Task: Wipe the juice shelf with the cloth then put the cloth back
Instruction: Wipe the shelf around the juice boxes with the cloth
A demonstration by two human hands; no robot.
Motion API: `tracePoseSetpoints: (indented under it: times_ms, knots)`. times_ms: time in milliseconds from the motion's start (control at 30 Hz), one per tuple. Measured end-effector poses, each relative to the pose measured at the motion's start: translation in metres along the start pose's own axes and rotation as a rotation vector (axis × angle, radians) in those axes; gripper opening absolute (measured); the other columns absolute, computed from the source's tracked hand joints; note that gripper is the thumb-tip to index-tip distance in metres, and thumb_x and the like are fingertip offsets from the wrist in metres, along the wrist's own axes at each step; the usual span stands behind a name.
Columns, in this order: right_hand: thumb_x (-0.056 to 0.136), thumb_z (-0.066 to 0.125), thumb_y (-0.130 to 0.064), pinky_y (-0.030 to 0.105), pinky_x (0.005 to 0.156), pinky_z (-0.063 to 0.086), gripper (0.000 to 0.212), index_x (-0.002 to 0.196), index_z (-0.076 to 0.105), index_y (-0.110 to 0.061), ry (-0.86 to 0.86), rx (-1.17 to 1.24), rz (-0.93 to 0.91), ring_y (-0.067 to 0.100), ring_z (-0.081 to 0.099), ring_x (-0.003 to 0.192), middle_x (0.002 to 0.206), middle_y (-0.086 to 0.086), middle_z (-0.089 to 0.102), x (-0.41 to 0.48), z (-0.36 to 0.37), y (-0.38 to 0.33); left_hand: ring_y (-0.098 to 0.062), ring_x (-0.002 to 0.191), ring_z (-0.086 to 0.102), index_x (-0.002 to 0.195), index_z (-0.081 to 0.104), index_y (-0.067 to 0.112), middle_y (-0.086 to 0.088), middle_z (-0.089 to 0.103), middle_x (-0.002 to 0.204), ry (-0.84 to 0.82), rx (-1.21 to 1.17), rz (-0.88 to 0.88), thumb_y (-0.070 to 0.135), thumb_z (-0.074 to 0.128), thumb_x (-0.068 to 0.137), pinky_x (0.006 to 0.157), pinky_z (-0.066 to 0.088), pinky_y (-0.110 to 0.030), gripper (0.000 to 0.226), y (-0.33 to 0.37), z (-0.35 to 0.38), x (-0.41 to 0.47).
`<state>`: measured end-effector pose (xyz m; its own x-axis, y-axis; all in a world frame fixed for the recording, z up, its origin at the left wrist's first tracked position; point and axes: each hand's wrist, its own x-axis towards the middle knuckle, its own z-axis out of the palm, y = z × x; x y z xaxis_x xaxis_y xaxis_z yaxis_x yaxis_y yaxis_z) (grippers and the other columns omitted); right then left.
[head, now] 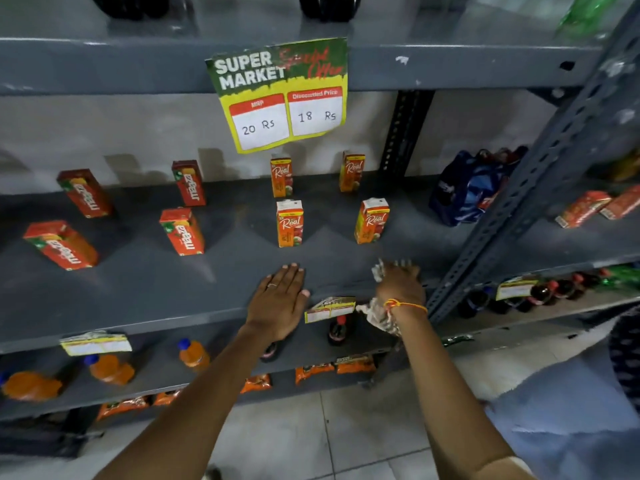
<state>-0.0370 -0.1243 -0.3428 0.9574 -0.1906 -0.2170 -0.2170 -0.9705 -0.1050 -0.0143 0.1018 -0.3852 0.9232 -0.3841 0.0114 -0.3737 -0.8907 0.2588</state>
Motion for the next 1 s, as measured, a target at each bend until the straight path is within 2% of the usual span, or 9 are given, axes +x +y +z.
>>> tracePoseSetpoints:
  times_ms: [100, 167, 300, 467, 567, 667, 733, 867, 1000]
  knots:
    - [0.091, 0.045, -0.016, 0.038, 0.098, 0.045, 0.035, 0.126, 0.050, -0.014, 0.159, 0.150, 0.135, 0.035, 0.037, 0.129, 0.139, 0.015, 0.047, 0.011, -0.009, -0.001, -0.016, 0.141, 0.003, 0.145, 0.009, 0.015, -0.002, 0.009, 0.155, -0.048, 0.001, 0.042, 0.042, 0.013, 0.097, 0.113, 0.003, -0.036, 0.055, 0.029, 0.005, 0.017]
    - [0.089, 0.044, -0.008, 0.044, 0.097, 0.047, 0.041, 0.127, 0.051, -0.020, 0.127, 0.177, 0.027, 0.036, 0.044, 0.126, 0.141, 0.014, 0.043, 0.010, -0.015, -0.022, -0.017, 0.141, 0.005, 0.145, 0.012, 0.014, -0.003, 0.011, 0.155, -0.035, 0.017, 0.073, 0.036, 0.021, 0.099, 0.113, 0.007, -0.037, 0.052, 0.043, 0.009, 0.026]
    - [0.088, 0.047, -0.007, 0.046, 0.098, 0.046, 0.049, 0.132, 0.045, -0.028, 0.021, 0.170, -0.028, 0.042, 0.047, 0.120, 0.147, 0.012, 0.025, 0.012, -0.011, -0.040, -0.022, 0.139, 0.015, 0.143, 0.021, 0.011, -0.007, 0.023, 0.152, 0.012, 0.023, 0.079, 0.034, 0.022, 0.097, 0.112, 0.014, -0.041, 0.052, 0.049, 0.015, 0.034]
    - [0.088, 0.049, -0.012, 0.042, 0.103, 0.041, 0.050, 0.136, 0.037, -0.021, 0.103, 0.348, 0.318, 0.041, 0.043, 0.123, 0.147, 0.017, 0.021, 0.014, -0.011, 0.012, -0.024, 0.137, 0.023, 0.140, 0.031, 0.009, -0.009, 0.031, 0.149, 0.042, 0.000, 0.122, 0.045, -0.001, 0.082, 0.110, 0.018, -0.042, 0.075, 0.054, 0.019, 0.045]
    - [0.084, 0.050, -0.005, 0.042, 0.105, 0.041, 0.052, 0.134, 0.036, -0.010, 0.129, 0.451, 0.376, 0.042, 0.039, 0.127, 0.140, 0.025, 0.032, 0.003, -0.006, 0.026, -0.020, 0.139, 0.018, 0.142, 0.025, 0.012, -0.006, 0.025, 0.151, 0.012, -0.003, 0.137, 0.048, -0.005, 0.078, 0.112, 0.014, -0.038, 0.080, 0.064, 0.017, 0.060]
    - [0.085, 0.045, 0.000, 0.041, 0.103, 0.039, 0.034, 0.119, 0.050, 0.002, 0.154, 0.458, 0.337, 0.041, 0.045, 0.123, 0.125, 0.028, 0.053, 0.004, -0.022, 0.033, -0.017, 0.139, 0.017, 0.143, 0.022, 0.014, -0.004, 0.024, 0.152, -0.013, 0.010, 0.153, 0.050, -0.004, 0.080, 0.112, 0.013, -0.035, 0.078, 0.069, 0.015, 0.076]
    - [0.084, 0.047, 0.002, 0.040, 0.097, 0.045, 0.030, 0.113, 0.054, 0.006, 0.228, 0.475, 0.319, 0.042, 0.054, 0.111, 0.126, 0.030, 0.050, 0.013, -0.047, 0.038, -0.019, 0.138, 0.022, 0.142, 0.025, 0.013, -0.005, 0.029, 0.150, 0.002, 0.016, 0.155, 0.051, 0.001, 0.082, 0.111, 0.016, -0.036, 0.075, 0.067, 0.015, 0.085]
    - [0.086, 0.047, 0.001, 0.041, 0.097, 0.048, 0.044, 0.128, 0.051, -0.010, 0.376, 0.515, 0.196, 0.040, 0.057, 0.112, 0.133, 0.024, 0.050, 0.077, -0.088, 0.050, -0.023, 0.131, 0.037, 0.135, 0.041, 0.011, -0.008, 0.045, 0.141, 0.077, -0.004, 0.144, 0.047, 0.018, 0.086, 0.108, 0.027, -0.040, 0.065, 0.064, 0.019, 0.089]
    - [0.093, 0.047, -0.014, 0.040, 0.100, 0.041, 0.039, 0.130, 0.048, -0.004, 0.352, 0.532, 0.063, 0.037, 0.051, 0.123, 0.134, 0.021, 0.053, 0.155, -0.115, 0.043, -0.023, 0.127, 0.042, 0.132, 0.046, 0.012, -0.008, 0.051, 0.136, 0.099, -0.027, 0.150, 0.042, 0.028, 0.088, 0.105, 0.032, -0.041, 0.057, 0.063, 0.022, 0.091]
